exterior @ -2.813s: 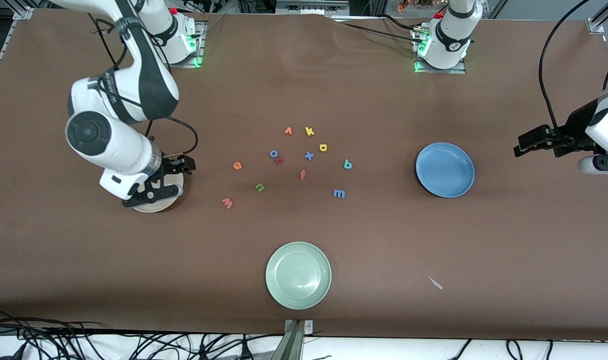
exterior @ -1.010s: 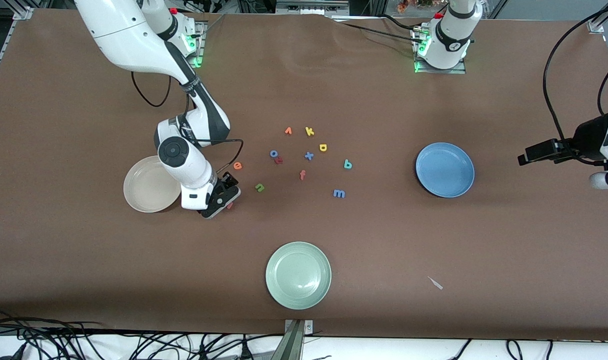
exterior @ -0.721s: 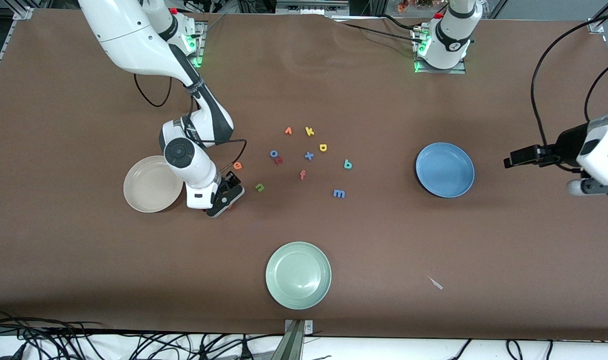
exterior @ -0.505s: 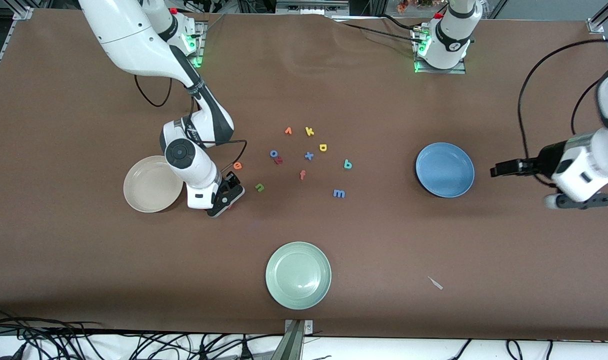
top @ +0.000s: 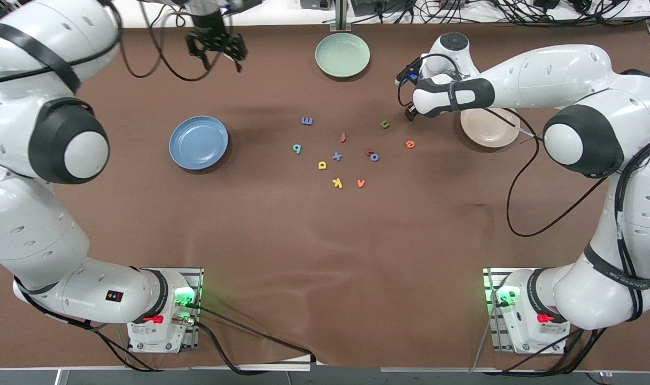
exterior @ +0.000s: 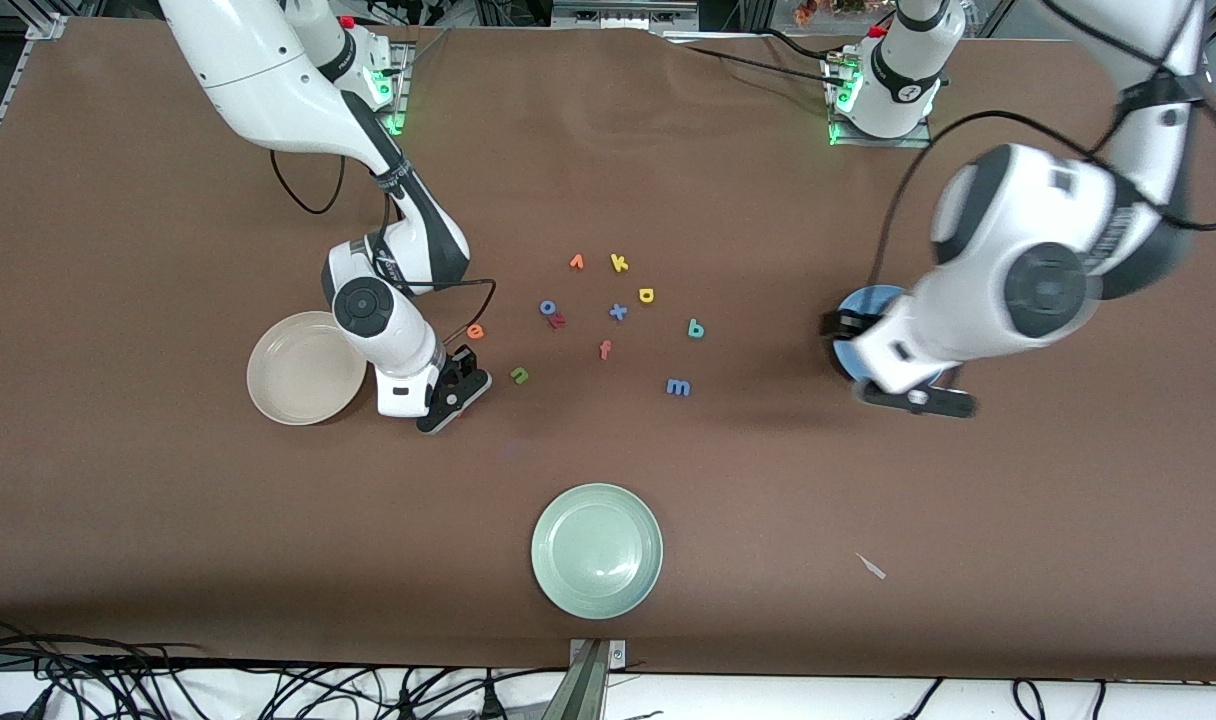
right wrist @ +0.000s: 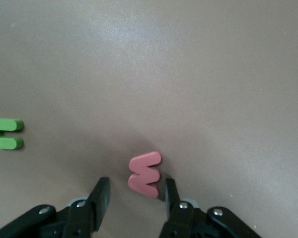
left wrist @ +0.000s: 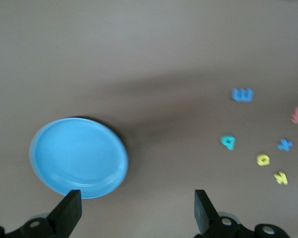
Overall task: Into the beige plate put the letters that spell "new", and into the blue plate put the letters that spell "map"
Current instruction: 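Grasp the pink w with the right gripper while the left gripper reaches letters, then drop the pink w on the white plate while the left gripper grasps blue m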
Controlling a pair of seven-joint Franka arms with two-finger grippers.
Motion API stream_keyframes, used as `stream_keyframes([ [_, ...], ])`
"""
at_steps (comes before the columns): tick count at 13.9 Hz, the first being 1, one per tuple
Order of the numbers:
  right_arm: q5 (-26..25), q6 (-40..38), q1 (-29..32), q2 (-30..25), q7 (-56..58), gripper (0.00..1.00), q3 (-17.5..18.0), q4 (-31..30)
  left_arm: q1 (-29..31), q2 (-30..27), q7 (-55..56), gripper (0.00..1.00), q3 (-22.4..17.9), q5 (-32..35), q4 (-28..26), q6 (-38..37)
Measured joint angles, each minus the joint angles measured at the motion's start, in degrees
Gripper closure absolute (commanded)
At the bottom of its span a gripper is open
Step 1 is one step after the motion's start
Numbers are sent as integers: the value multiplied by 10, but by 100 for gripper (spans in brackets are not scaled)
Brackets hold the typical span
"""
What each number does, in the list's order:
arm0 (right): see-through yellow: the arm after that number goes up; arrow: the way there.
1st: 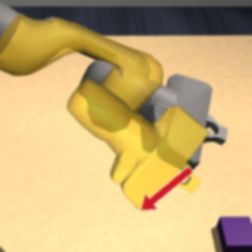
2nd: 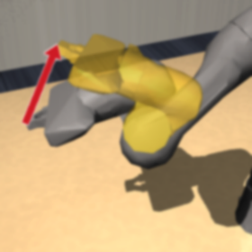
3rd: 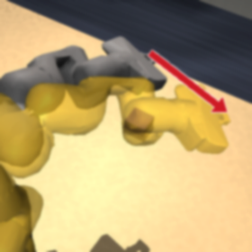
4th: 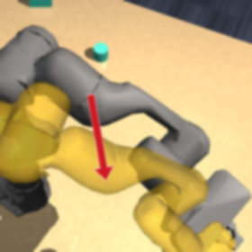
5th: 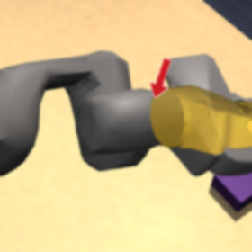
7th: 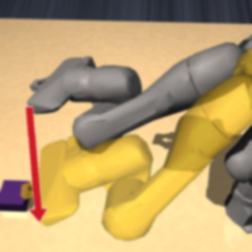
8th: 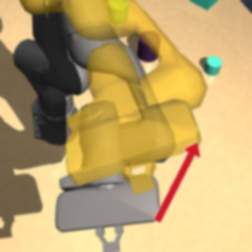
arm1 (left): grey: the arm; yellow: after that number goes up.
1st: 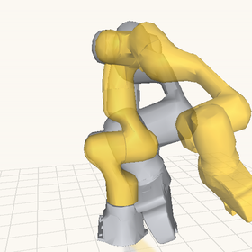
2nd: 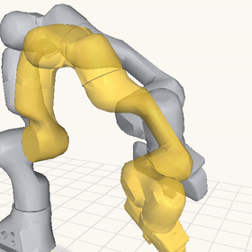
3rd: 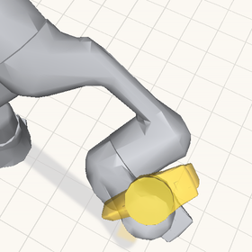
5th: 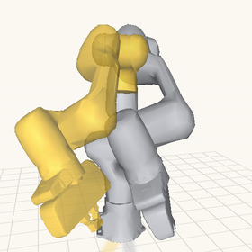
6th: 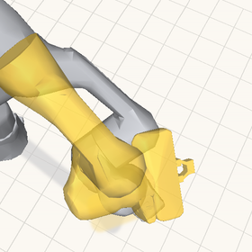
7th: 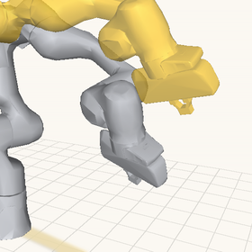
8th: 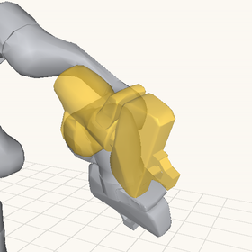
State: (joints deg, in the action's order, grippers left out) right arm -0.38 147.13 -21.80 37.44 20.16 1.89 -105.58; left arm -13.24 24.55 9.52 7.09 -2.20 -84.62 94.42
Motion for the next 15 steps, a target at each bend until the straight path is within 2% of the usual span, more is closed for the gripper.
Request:
stream_keyframes([
  [4, 0, 2, 0, 0, 0, 92, -2, 2, -73, 63, 20, 0, 1, 0, 0, 85],
  [7, 3, -4, 0, -1, -5, 93, -2, 5, -98, 106, 25, 0, 1, -1, 1, 136],
  [9, 20, -55, 0, -1, -10, 93, -1, 29, -108, 124, 13, 0, 1, 0, 1, 165],
  [12, 65, -186, 7, -14, -14, 93, -12, 84, -109, 128, -113, 0, 1, 0, 4, 196],
  [15, 69, -232, 16, -34, -14, 93, -43, 80, -117, 149, -260, 0, 2, 0, 2, 241],
])
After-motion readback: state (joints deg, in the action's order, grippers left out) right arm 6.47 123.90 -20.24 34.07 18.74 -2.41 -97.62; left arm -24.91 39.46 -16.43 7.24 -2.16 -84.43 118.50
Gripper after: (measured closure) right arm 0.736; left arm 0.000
